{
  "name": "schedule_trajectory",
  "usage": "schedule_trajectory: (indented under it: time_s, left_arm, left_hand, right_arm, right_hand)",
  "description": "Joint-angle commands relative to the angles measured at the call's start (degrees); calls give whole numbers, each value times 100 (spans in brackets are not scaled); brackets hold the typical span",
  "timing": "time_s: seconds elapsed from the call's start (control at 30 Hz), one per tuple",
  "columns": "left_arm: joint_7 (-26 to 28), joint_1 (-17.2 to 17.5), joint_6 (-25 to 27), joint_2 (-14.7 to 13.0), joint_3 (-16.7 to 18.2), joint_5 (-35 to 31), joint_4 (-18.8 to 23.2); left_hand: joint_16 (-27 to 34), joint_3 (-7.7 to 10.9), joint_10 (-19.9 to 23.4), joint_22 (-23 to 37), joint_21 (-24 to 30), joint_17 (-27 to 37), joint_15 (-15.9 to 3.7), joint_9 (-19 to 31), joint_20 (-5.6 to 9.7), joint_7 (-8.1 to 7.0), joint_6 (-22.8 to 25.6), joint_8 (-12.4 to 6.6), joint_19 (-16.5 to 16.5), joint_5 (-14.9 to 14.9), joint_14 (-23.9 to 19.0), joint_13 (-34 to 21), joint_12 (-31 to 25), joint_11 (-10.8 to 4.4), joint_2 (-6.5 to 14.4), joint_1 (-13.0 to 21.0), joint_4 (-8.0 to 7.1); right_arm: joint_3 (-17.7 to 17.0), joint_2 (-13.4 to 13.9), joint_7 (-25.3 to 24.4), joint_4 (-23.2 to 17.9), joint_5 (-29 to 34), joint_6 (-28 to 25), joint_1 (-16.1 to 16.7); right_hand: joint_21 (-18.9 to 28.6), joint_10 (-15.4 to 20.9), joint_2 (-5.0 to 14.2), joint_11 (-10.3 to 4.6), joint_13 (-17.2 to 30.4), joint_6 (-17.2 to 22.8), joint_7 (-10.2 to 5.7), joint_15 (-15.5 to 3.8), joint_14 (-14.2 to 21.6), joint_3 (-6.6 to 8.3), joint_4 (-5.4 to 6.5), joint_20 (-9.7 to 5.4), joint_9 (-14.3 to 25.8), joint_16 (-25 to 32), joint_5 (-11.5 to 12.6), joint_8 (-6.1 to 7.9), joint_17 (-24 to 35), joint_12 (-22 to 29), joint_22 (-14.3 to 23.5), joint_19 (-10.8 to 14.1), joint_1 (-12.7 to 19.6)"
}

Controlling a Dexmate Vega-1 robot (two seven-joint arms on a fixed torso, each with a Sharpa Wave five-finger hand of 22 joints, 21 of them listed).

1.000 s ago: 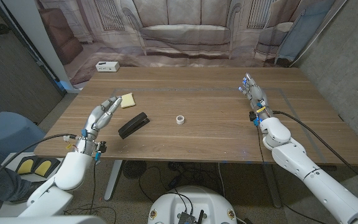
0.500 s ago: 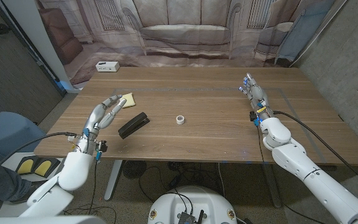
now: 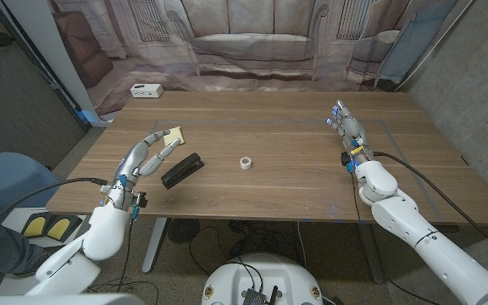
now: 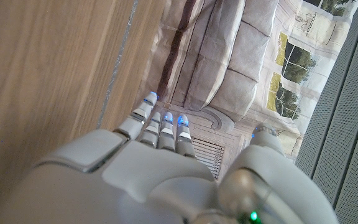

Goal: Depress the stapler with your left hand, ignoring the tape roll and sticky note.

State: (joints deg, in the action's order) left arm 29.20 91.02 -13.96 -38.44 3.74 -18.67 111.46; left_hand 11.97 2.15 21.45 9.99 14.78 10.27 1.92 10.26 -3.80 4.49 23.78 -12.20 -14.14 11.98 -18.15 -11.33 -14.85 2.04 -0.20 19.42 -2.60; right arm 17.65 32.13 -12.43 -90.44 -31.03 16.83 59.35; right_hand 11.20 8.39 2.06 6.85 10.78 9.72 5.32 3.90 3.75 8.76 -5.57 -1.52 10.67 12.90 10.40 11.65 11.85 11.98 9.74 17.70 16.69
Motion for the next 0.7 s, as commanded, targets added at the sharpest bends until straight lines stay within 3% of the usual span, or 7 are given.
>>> schedule_trajectory:
  time_s: [0.03,0.33,0.7]
  left_arm:
    - [476,146,694,-71,-90,-1029,345]
    - [617,256,1392,-189,-194,-1599,612]
    - [386,183,1802,-463,-271,-1645,726]
  left_hand:
    - [1,18,85,32,-6,11,-20,16,10,-22,80,-29,-55,-11,-65,-12,-2,-31,24,11,41]
    - [0,13,131,32,-25,10,-41,17,12,-36,133,-27,-68,-9,-108,-13,-1,-57,26,17,48]
    - [-7,6,139,32,-39,10,-48,18,24,-36,161,-20,-86,-5,-128,-14,12,-59,26,19,53]
  right_arm:
    - [-21,45,22,-55,-9,-20,28]
    - [-25,68,57,-79,-27,-37,31]
    - [-51,54,-40,-129,-19,-46,106]
  right_hand:
    - [-18,29,43,47,24,67,-6,27,-16,-12,-35,2,8,-36,16,-16,34,-24,8,-15,5]
    - [-19,35,47,53,24,69,-6,26,-16,-14,-38,3,8,-39,16,-19,35,-24,8,-19,3]
    - [-19,35,48,54,25,70,-1,24,-10,-18,-42,5,8,-41,16,-23,35,-28,8,-24,1]
